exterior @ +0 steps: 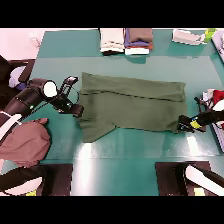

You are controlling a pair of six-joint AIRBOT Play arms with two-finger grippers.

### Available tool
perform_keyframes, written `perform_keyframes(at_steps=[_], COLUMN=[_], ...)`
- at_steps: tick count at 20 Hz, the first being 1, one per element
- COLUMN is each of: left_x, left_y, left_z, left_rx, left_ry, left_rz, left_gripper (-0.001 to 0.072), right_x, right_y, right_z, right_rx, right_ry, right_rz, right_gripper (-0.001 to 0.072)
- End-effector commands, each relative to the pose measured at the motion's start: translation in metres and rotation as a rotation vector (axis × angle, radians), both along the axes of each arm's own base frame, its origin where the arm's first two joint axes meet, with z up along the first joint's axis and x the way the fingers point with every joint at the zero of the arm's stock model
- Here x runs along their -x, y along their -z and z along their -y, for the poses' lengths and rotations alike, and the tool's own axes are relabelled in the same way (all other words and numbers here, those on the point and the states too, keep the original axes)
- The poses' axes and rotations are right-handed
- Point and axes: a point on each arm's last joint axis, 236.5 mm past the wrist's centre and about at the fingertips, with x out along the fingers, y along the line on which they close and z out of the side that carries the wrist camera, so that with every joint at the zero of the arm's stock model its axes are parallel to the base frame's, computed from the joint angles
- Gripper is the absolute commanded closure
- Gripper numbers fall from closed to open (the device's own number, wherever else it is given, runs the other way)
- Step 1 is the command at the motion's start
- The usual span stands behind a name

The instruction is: Fold the shirts.

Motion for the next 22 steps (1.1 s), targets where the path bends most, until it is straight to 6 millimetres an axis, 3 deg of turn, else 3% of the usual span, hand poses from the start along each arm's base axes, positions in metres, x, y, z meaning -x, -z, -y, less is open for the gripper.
perform_keyframes(at_steps=[1,3,7,9,10,11,12,14,18,22], left_x=[0.015,0.020,0.046,0.047,0.044,0.038,0.033,0.026,0.031,0.054], left_y=[0.003,0.010,0.041,0.052,0.054,0.055,0.054,0.054,0.039,-0.009], left_z=[0.003,0.013,0.021,0.029,0.032,0.033,0.033,0.031,0.001,-0.031], left_rx=[0.013,0.063,0.115,0.162,0.179,0.185,0.190,0.183,0.050,-0.027], left_ry=[0.007,-0.006,-0.049,-0.069,-0.077,-0.077,-0.082,-0.075,0.004,0.035], left_rz=[-0.058,-0.075,-0.155,-0.148,-0.128,-0.101,-0.079,-0.047,-0.021,0.051], left_gripper=[0.0188,0.0006,0.0008,0.0009,0.0072,0.0179,0.0310,0.0659,0.0683,0.0684], right_x=[-0.015,-0.019,-0.022,-0.022,-0.022,-0.022,-0.022,-0.019,-0.008,0.011], right_y=[-0.003,-0.009,-0.018,-0.018,-0.018,-0.018,-0.018,-0.018,-0.027,-0.054], right_z=[-0.008,-0.009,-0.008,-0.009,-0.009,-0.009,-0.009,-0.010,-0.013,-0.003], right_rx=[0.036,0.048,0.058,0.057,0.056,0.056,0.055,0.052,0.044,0.118], right_ry=[-0.059,-0.069,-0.068,-0.067,-0.067,-0.068,-0.068,-0.070,-0.084,-0.123], right_rz=[0.071,0.105,0.139,0.139,0.139,0.138,0.137,0.127,0.111,0.133], right_gripper=[0.0691,0.0690,0.0691,0.0691,0.0691,0.0690,0.0691,0.0691,0.0692,0.0693])
